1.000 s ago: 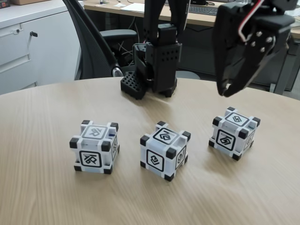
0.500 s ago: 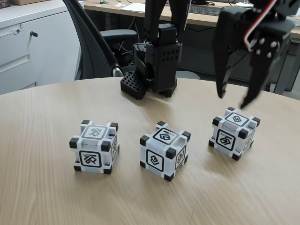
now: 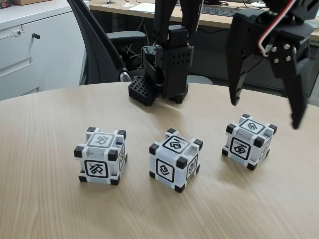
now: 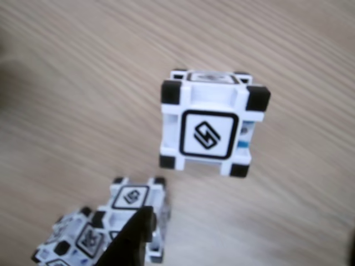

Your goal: Stack cubes from left to right.

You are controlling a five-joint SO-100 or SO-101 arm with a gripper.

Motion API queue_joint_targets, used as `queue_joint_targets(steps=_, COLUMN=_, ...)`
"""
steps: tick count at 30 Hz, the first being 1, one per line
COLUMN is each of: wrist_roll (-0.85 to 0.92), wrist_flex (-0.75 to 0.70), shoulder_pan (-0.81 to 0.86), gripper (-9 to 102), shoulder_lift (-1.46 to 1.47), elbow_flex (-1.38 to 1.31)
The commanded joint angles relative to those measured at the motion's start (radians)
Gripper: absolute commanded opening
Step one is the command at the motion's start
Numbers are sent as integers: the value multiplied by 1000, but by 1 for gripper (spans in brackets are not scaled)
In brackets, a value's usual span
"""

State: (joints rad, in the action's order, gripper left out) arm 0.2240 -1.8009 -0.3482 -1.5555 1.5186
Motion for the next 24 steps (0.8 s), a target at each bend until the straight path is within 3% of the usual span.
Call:
queue_joint_targets(steps=1, wrist_roll=-18, wrist_flex=6, shoulder_pan=12, gripper=45, shoulder_lift=-5, elbow_flex=-9)
queue_joint_targets(steps=24, wrist_roll=-118, wrist_flex=6, shoulder_pan=-3, gripper=48, shoulder_lift=158, elbow_flex=-6)
